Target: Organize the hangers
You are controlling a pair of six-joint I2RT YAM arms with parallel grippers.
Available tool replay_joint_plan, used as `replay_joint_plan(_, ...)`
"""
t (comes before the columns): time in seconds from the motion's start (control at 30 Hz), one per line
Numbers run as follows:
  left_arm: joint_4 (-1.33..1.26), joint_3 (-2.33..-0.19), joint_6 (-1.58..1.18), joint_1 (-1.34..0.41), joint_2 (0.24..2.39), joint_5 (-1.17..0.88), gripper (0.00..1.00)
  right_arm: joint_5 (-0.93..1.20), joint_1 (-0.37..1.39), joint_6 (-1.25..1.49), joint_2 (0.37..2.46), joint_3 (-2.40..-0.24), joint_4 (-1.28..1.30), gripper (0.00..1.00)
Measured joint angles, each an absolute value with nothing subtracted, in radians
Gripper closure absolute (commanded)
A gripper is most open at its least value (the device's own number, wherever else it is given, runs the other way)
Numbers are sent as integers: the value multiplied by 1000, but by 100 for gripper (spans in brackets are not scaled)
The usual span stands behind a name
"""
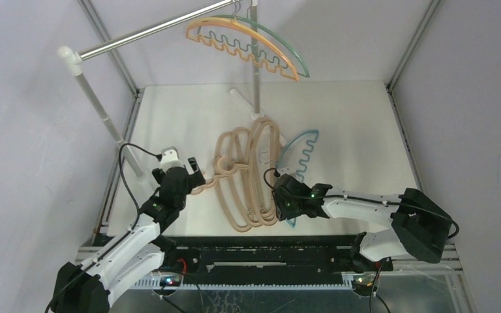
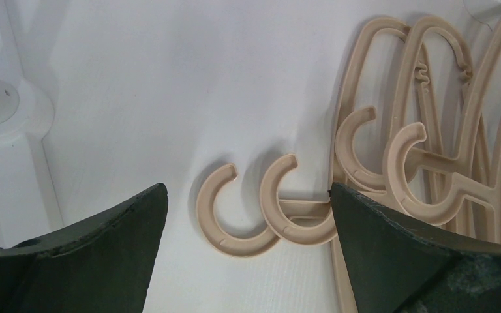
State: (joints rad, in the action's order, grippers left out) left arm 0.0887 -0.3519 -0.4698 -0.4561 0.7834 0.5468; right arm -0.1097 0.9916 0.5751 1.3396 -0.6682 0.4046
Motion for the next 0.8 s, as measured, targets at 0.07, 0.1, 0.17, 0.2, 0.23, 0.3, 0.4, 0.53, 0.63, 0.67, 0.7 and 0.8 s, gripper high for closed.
replay_joint_plan(0.07,89,-352,-469,-456,783,547,1,-110,983,575,1353,-668,393,53)
replay_joint_plan(0.1,89,-352,-469,-456,783,547,1,-111,978,575,1359,-669,388,54)
replay_joint_plan(0.17,90,-352,-469,-456,783,547,1,-114,971,575,1369,-669,380,55)
replay_joint_plan(0.2,91,-352,-469,-456,783,548,1,-117,969,575,1375,-668,377,55)
replay_joint_plan(0.23,91,-352,-469,-456,783,548,1,-121,968,575,1380,-669,376,55)
replay_joint_plan(0.3,91,-352,-469,-456,783,548,1,-128,968,574,1391,-668,376,55)
replay_joint_plan(0.4,91,-352,-469,-456,783,548,1,-133,968,573,1405,-669,376,63)
replay_joint_plan(0.53,92,-352,-469,-456,783,548,0,-133,968,568,1406,-669,366,98)
replay_joint_plan(0.63,95,-352,-469,-456,781,548,1,-128,968,564,1406,-669,361,100)
replay_joint_plan(0.67,97,-352,-469,-456,778,548,1,-130,968,565,1403,-669,363,100)
replay_joint_plan(0.7,99,-352,-469,-456,775,548,1,-130,968,565,1400,-669,368,100)
replay_joint_plan(0.8,102,-352,-469,-456,768,548,1,-131,968,564,1361,-669,397,100)
